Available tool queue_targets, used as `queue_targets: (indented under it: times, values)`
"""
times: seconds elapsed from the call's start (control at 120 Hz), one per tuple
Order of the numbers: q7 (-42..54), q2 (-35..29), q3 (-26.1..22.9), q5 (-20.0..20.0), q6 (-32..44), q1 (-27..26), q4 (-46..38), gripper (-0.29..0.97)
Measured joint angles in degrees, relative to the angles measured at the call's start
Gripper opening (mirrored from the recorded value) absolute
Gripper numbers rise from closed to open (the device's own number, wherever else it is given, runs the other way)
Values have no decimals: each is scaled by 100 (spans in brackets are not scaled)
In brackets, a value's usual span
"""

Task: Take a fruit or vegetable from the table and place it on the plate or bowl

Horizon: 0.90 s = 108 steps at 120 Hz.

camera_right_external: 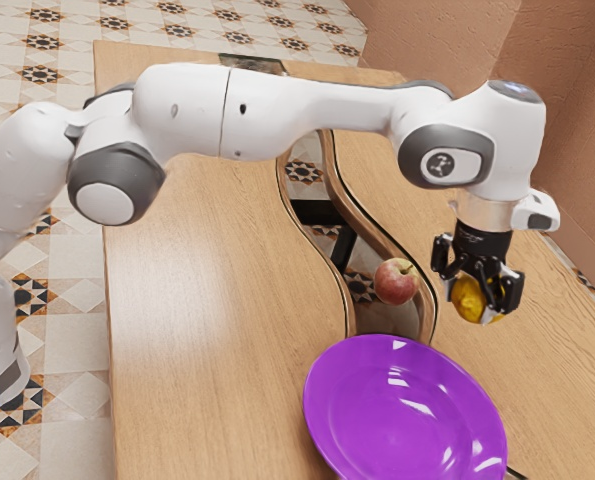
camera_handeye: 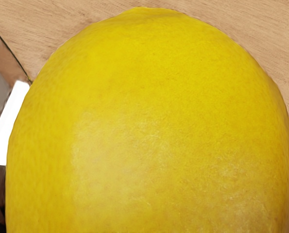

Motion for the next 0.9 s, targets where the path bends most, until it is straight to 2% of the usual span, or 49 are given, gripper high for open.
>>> queue_targets:
  times: [0.25, 0.617, 0.75, 0.9]
  values:
    - [12, 1, -18, 32, -132, -554, -12, 30]
    - [38, 55, -214, 176, -442, -614, -195, 30]
    - [51, 50, -304, 227, -506, -677, -200, 52]
    - [64, 50, -340, 241, -534, -698, -200, 62]
